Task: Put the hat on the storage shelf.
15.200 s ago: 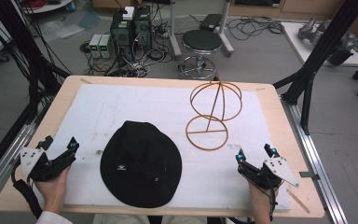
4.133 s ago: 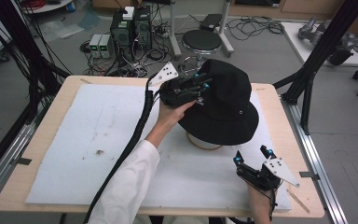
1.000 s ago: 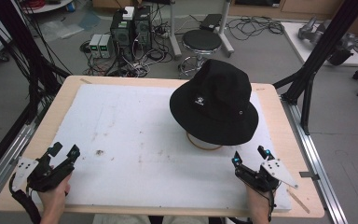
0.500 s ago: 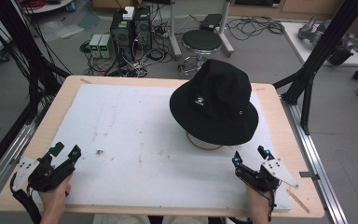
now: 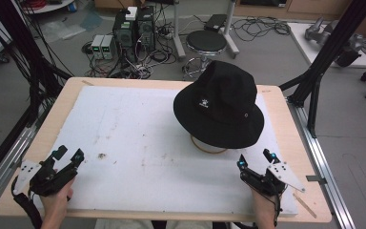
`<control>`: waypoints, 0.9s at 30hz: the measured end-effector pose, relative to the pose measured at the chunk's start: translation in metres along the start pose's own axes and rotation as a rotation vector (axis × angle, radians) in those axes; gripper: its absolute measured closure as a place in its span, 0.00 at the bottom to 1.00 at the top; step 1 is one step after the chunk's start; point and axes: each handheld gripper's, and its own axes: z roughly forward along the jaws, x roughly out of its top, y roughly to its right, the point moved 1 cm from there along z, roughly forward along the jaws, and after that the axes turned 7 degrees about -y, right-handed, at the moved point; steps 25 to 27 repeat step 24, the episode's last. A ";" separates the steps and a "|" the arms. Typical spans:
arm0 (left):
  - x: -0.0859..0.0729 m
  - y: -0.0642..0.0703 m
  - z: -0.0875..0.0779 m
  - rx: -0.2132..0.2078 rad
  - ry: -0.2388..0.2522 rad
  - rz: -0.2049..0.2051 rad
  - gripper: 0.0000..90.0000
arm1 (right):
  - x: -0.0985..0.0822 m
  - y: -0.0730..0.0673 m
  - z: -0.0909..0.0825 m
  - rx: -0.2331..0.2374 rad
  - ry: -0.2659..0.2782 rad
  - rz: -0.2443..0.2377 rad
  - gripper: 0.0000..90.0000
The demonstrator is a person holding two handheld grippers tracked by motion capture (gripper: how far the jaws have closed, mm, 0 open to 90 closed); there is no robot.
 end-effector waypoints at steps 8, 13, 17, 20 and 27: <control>0.000 0.000 0.000 0.001 -0.002 -0.001 0.35 | 0.000 0.000 0.000 0.001 0.000 0.002 0.14; 0.000 0.000 0.000 0.002 -0.002 -0.002 0.35 | 0.000 0.000 0.000 0.002 0.000 0.003 0.14; 0.000 0.000 0.001 0.002 -0.004 -0.001 0.35 | 0.000 0.000 0.000 0.004 0.000 0.005 0.14; 0.000 0.000 0.001 0.002 -0.004 -0.002 0.35 | 0.000 0.000 0.000 0.004 0.000 0.005 0.14; 0.000 0.000 0.001 0.001 -0.001 -0.003 0.35 | 0.000 0.000 0.000 0.006 -0.003 0.007 0.14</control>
